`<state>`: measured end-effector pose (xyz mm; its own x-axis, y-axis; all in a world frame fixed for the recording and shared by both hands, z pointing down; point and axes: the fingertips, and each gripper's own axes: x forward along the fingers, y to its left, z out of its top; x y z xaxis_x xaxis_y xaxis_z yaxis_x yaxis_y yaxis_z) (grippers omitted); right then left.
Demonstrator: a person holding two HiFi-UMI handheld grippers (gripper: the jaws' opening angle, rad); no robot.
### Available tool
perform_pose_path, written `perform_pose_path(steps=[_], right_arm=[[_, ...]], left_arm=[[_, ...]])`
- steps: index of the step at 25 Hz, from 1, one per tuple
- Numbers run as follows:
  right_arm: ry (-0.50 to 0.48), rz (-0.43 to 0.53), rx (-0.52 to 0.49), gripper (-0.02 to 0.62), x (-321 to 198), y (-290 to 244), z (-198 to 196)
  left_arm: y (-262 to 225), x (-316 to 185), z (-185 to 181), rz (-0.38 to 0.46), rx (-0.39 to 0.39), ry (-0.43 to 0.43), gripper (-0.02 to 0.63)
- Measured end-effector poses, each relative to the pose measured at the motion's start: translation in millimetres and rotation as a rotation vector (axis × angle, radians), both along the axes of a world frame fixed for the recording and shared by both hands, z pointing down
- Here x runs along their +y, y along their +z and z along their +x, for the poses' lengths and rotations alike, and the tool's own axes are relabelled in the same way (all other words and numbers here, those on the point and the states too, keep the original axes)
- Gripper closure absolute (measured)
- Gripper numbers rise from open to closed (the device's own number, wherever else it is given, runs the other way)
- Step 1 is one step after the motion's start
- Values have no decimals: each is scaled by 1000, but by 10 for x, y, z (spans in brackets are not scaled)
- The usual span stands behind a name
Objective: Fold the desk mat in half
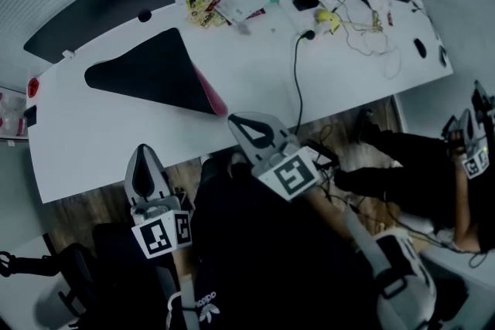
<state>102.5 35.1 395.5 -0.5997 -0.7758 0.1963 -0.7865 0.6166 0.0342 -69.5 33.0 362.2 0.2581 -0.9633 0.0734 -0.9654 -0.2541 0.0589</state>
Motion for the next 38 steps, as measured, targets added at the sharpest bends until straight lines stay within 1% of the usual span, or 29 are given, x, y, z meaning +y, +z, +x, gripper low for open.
perform_pose_path(steps=[4, 9, 12, 15, 24, 31, 35, 38], right_arm=[[-2, 11, -4, 597, 29, -12, 57], [-5, -4, 0, 597, 64, 28, 101], [6, -14, -18, 597, 103, 60, 135], [12, -23, -25, 597, 97, 77, 142], [8, 2, -19, 597, 44, 50, 75], [12, -10, -23, 597, 43, 73, 70], [2, -11, 2, 597, 50, 101, 53], [6, -18, -2, 597, 60, 109, 41]], left_arm=[[17, 122, 49, -3, -9, 1, 604], [67, 243, 45, -32, 13, -12, 604], [99, 302, 46, -45, 15, -26, 604], [108, 296, 5, -50, 21, -43, 604], [142, 293, -105, -60, 37, -72, 604], [163, 258, -121, -70, 48, -69, 604], [188, 232, -122, -75, 45, -67, 604], [186, 197, -112, -69, 33, -55, 603]])
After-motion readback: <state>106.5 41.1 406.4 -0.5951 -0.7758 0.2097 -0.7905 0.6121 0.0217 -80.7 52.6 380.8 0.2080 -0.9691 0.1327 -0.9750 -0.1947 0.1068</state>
